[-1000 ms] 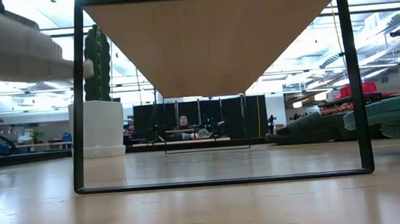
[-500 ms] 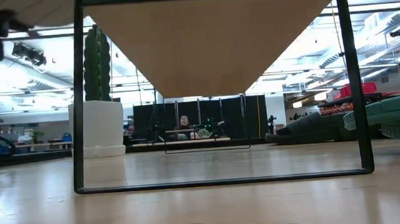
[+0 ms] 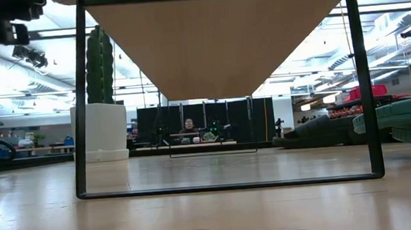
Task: Pick and place slippers onto the shelf
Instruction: Put the gray pair of slippers on the shelf
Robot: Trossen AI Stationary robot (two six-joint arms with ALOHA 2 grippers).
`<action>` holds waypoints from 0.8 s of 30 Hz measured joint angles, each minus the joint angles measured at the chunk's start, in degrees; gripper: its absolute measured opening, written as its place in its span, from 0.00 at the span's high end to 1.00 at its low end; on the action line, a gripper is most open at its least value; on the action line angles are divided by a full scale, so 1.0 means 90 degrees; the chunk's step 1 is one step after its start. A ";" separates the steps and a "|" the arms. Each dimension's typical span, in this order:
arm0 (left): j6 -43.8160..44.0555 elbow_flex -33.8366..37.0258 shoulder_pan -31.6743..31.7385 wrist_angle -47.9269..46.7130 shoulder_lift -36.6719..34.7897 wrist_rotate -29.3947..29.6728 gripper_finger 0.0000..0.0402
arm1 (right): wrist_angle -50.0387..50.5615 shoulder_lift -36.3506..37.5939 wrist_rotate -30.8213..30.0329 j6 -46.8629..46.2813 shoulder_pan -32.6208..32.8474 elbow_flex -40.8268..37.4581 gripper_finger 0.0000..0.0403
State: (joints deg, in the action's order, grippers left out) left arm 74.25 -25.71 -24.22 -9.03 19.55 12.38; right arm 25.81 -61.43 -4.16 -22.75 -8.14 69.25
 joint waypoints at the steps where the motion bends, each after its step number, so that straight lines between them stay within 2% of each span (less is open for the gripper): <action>1: -0.0044 0.0000 0.0067 0.0071 -0.0002 0.0000 0.49 | -0.0024 0.0000 0.0000 0.0001 0.0000 0.0000 0.95; 7: -0.0331 -0.0060 0.0531 0.0541 0.0132 -0.0022 0.49 | -0.0093 0.0002 0.0000 -0.0002 0.0000 0.0000 0.95; 11: -0.0762 -0.0538 0.0893 0.0559 0.0612 -0.0313 0.49 | -0.0097 0.0002 -0.0002 -0.0014 0.0000 0.0000 0.95; 15: -0.1364 -0.1215 0.1323 0.0367 0.1368 -0.1162 0.49 | -0.0172 0.0002 0.0000 -0.0014 0.0000 0.0000 0.95; 22: -0.2649 -0.2520 0.2260 -0.0995 0.2557 -0.2871 0.49 | -0.0182 0.0002 0.0042 -0.0064 0.0004 0.0000 0.95; 24: -0.3076 -0.2903 0.2595 -0.1212 0.2825 -0.3171 0.49 | -0.0182 0.0017 0.0125 -0.0122 0.0005 0.0000 0.95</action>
State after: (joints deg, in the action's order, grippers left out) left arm 46.57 -51.84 -0.87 -19.94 44.97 -16.16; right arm 24.18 -61.28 -3.04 -23.85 -8.10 69.25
